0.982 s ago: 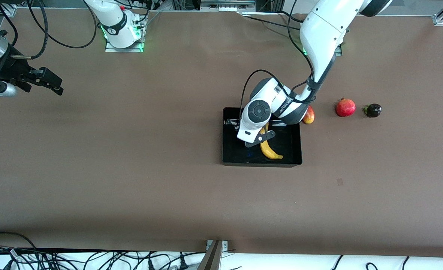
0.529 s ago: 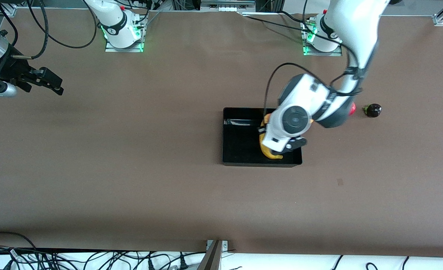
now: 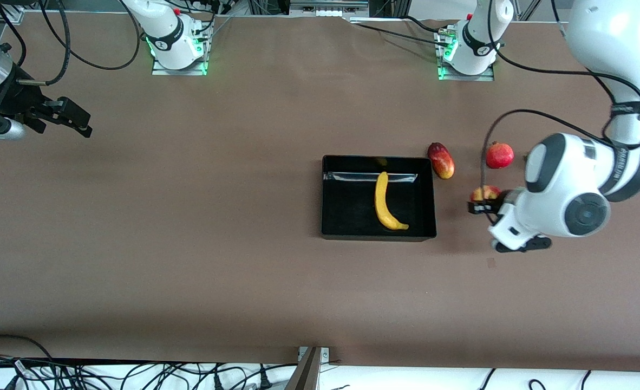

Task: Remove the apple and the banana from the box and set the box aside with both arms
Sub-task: 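Lift the apple out of the tray with the left gripper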

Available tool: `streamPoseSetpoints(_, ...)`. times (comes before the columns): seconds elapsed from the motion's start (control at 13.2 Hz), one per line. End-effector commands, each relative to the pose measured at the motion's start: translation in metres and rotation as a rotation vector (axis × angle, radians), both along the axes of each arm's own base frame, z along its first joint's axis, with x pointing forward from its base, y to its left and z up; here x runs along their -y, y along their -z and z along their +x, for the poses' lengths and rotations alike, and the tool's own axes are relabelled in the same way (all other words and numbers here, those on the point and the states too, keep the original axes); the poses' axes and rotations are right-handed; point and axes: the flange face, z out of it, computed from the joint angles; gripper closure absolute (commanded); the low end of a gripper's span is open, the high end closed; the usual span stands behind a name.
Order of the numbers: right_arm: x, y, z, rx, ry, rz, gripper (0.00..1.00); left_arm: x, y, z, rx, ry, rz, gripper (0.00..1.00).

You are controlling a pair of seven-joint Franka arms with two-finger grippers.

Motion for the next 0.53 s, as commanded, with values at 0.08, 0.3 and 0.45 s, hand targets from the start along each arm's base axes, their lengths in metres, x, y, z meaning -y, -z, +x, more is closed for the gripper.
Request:
streamPoseSetpoints(0.08,-0.002,-0.005,0.002,0.008,-0.009,0.013,0.0,-0.036,0.054,0.015,0.078,0.096,0.02,1.0)
streamPoseSetpoints(0.3,-0.002,-0.004,0.002,0.008,-0.009,0.013,0.0,-0.044,0.099,0.022,0.152,0.115,0.027,1.0)
streamPoseSetpoints(0.45,-0.002,-0.005,0.002,0.009,-0.009,0.013,0.0,-0.043,0.119,0.018,0.201,0.108,0.014,1.0)
